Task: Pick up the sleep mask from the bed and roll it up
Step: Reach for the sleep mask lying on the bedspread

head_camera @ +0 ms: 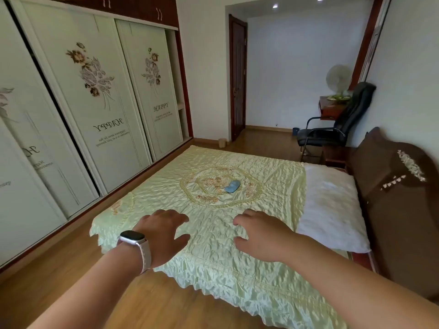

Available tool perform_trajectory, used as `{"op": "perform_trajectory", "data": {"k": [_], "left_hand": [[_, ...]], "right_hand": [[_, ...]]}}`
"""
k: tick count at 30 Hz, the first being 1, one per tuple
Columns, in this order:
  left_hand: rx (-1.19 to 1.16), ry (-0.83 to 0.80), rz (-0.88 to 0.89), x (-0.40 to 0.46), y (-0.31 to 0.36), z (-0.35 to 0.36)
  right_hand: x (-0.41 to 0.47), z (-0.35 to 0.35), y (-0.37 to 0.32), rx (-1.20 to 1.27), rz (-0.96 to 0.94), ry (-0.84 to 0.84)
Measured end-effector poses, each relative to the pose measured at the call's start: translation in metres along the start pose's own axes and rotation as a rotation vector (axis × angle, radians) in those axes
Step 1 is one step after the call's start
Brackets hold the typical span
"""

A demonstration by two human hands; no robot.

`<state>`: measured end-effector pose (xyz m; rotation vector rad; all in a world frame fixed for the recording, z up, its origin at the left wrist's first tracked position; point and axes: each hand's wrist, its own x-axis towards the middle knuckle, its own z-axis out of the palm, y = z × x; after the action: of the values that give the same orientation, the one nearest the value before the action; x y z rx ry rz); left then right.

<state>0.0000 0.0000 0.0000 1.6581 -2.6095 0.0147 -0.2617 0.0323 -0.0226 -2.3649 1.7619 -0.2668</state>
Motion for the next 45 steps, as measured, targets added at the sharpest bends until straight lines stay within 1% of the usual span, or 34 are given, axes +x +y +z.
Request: {"op": "perform_trajectory", "data": {"k": [3, 6, 11, 16, 21, 26, 34, 45], "left_hand": [[0.001, 0.035, 0.040, 0.023, -0.015, 0.007], [-0.015, 0.033, 0.075, 0.052, -0.033, 0.013], [-0.077, 0.058, 0.091, 0.095, -0.089, 0.015], [-0.107, 0.071, 0.075, 0.134, -0.157, 0.019], [-0.120, 0.041, 0.092, 0.168, -0.206, 0.023], [-0.133, 0.032, 0.082, 0.196, -0.239, 0.032], [-0.137, -0.008, 0.070, 0.260, -0.255, 0.048], [-0.076, -0.044, 0.033, 0.401, -0.239, 0.051]], "right_hand": [[0.018, 0.001, 0.001, -0.012, 0.043, 0.020], [0.043, 0.002, 0.001, -0.023, 0.089, 0.018], [0.108, -0.002, -0.008, -0.036, 0.127, 0.040], [0.187, 0.007, -0.037, -0.096, 0.107, 0.026], [0.251, 0.017, -0.060, -0.110, 0.094, 0.019], [0.292, 0.024, -0.060, -0.116, 0.101, -0.018], [0.345, 0.026, -0.017, -0.075, 0.122, -0.017], [0.446, 0.022, 0.088, 0.048, 0.115, -0.060]]}}
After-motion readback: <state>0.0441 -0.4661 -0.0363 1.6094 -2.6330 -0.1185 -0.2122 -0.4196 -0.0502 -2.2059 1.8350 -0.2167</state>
